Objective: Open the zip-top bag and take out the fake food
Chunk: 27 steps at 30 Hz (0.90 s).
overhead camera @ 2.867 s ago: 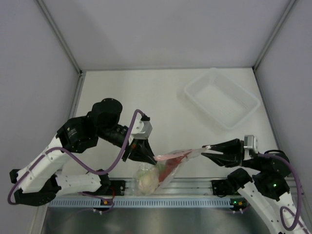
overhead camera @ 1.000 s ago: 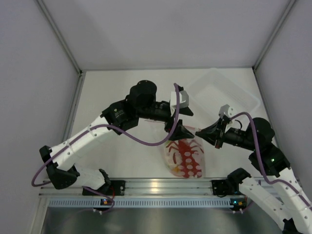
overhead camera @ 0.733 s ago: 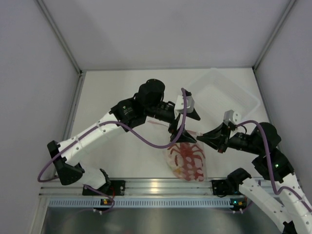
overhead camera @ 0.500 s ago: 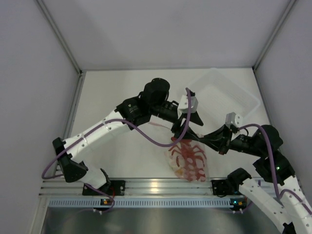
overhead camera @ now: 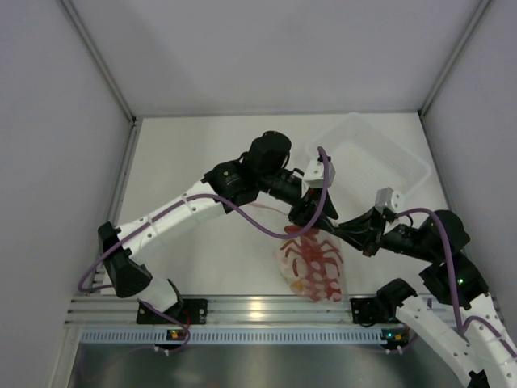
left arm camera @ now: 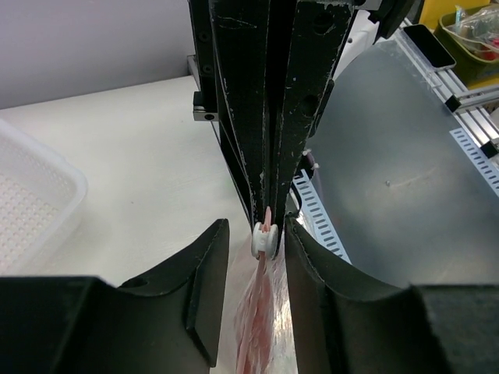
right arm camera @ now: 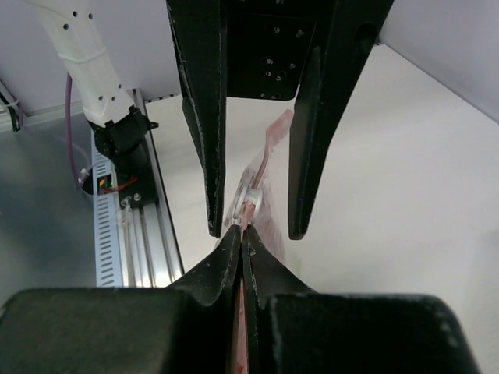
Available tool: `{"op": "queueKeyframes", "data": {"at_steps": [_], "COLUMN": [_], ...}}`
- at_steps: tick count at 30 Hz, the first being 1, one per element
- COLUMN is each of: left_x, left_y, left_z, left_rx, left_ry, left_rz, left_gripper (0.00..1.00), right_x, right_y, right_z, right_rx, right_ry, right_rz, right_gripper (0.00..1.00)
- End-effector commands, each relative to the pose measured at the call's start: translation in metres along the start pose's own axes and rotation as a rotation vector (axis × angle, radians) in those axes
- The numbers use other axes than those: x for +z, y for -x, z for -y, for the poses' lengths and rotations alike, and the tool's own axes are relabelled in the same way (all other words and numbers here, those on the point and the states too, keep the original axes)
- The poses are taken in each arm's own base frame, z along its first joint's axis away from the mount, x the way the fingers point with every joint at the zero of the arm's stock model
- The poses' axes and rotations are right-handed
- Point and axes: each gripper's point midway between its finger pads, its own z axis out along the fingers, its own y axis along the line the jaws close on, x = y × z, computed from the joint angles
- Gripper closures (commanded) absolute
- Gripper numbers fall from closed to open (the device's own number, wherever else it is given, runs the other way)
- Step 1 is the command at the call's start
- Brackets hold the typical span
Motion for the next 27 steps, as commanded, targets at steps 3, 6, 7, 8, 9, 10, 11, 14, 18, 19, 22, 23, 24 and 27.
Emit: {"op": "queueKeyframes", "data": {"at_steps": [3,6,7,8,9,10,11,14,18,19,22,23,24,27], "left_x": [-0.008,-0.008,-0.008,-0.009,-0.009,-0.01,-0.012,-0.018,-0.034,-0.037,-0.056,-0.067,-0.073,-0.095], "left_y": [0.025,0.025,0.025,0.025,0.024,0.025,0.025,0.018,0.01,0.003,-0.011,-0.015,-0.022,-0.049], "left_z": [0.013,0.012,0.013,0.013,0.012,0.012,0.011,0.01,0.007,0.004,-0.011,-0.016,-0.023,-0.035], "left_rx": [0.077,0.069,0.07,0.067,0.064,0.065,0.064,0.051,0.022,0.004,-0.024,-0.017,-0.021,-0.072], "left_ry": [-0.028,-0.023,-0.026,-0.026,-0.024,-0.022,-0.017,-0.015,-0.017,-0.007,0.097,0.154,0.21,0.338], "left_rz": [0.058,0.057,0.058,0.059,0.057,0.059,0.059,0.056,0.061,0.054,0.039,0.03,0.018,-0.014], "left_gripper": [0.72,0.77,0.8,0.83,0.98,1.0,1.0,1.0,1.0,1.0,1.0,1.0,1.0,1.0], "right_x": [0.0,0.0,0.0,0.0,0.0,-0.001,-0.002,-0.004,-0.009,-0.01,-0.013,-0.015,-0.016,-0.022], "right_y": [0.022,0.021,0.021,0.021,0.021,0.023,0.024,0.029,0.038,0.039,0.043,0.045,0.046,0.051], "right_z": [0.004,0.005,0.005,0.005,0.005,0.005,0.004,0.006,0.008,0.009,0.011,0.011,0.015,0.019], "right_rx": [-0.077,-0.076,-0.077,-0.078,-0.078,-0.082,-0.087,-0.094,-0.112,-0.116,-0.125,-0.128,-0.123,-0.13], "right_ry": [-0.019,-0.025,-0.025,-0.025,-0.025,-0.026,-0.028,-0.053,-0.089,-0.095,-0.121,-0.131,-0.154,-0.204], "right_rz": [0.08,0.079,0.08,0.08,0.08,0.085,0.091,0.111,0.148,0.152,0.166,0.176,0.179,0.209], "right_gripper": [1.0,1.0,1.0,1.0,1.0,1.0,1.0,1.0,1.0,1.0,1.0,1.0,1.0,1.0]}}
